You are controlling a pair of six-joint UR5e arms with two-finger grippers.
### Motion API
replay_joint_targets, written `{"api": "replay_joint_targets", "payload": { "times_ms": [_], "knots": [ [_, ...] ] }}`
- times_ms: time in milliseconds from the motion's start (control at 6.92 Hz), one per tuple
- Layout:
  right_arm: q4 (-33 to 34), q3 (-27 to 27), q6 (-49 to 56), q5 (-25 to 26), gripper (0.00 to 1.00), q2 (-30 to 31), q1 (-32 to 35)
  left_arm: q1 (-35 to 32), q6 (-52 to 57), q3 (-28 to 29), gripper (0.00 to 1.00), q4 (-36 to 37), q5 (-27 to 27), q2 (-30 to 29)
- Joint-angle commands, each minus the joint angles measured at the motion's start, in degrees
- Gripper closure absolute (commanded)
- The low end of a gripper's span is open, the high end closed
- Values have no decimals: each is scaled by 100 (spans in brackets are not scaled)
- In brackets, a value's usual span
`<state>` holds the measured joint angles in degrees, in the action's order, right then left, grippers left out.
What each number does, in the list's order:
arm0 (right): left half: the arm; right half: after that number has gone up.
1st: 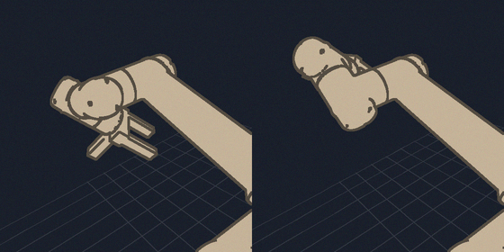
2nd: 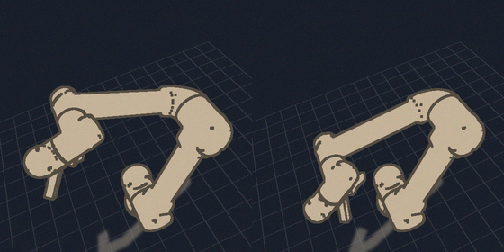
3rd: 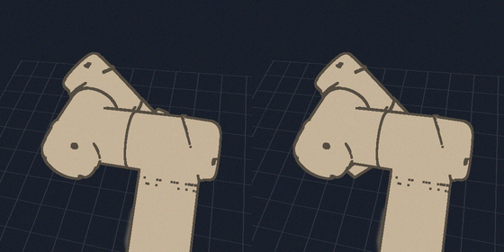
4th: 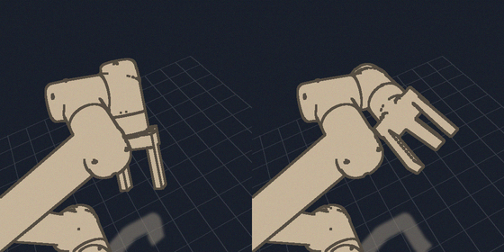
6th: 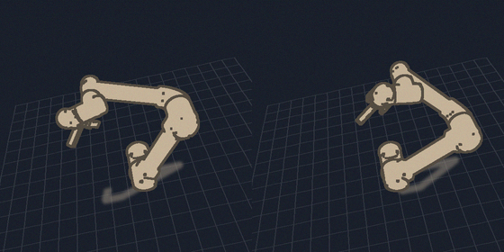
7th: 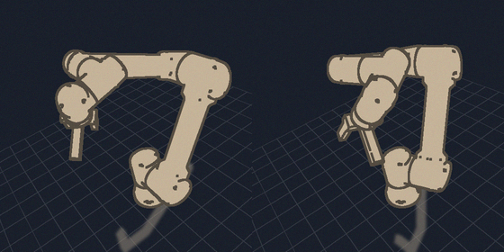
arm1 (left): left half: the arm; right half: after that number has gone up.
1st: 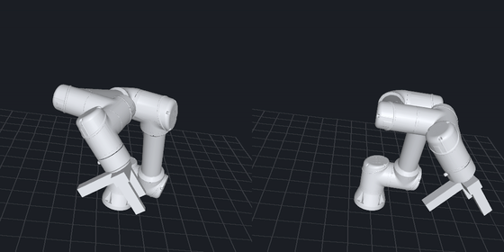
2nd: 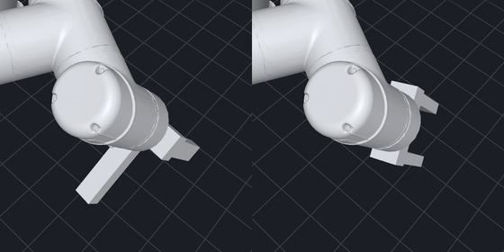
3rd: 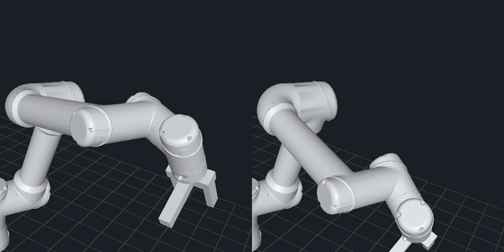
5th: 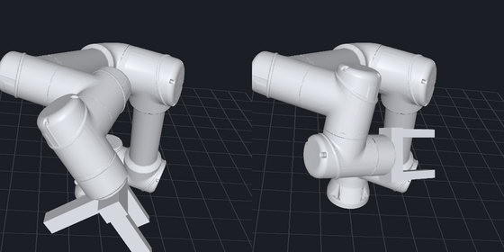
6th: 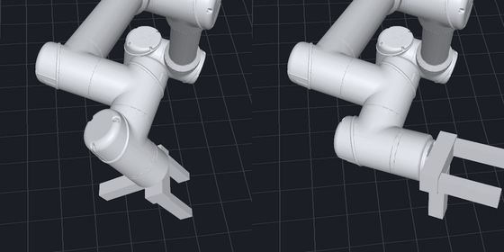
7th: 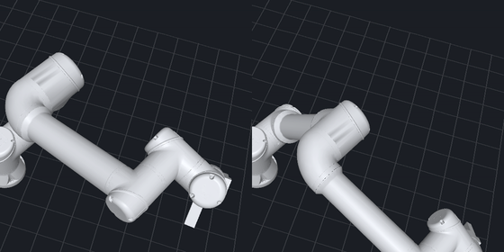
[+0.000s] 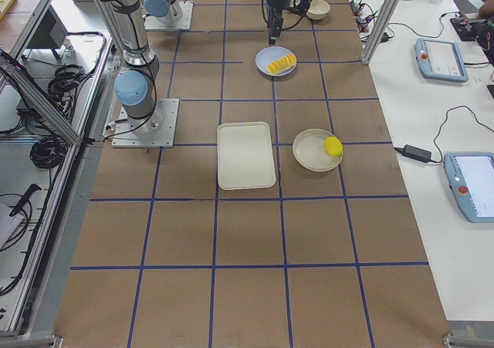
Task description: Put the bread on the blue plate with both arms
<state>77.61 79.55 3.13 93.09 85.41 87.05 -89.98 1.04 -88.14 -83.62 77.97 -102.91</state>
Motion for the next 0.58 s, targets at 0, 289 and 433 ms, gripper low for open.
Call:
{"api": "replay_joint_targets", "payload": {
  "times_ms": [0,289,433],
  "knots": [
    [105,463,-14,-1,1,299,5,-19,37,34,0,-189,811,401],
    [246,606,-40,8,0,380,5,-2,28,322,0,-959,1544,614],
    [246,606,-40,8,0,380,5,-10,19,385,0,-1007,1555,649]
  ]
}}
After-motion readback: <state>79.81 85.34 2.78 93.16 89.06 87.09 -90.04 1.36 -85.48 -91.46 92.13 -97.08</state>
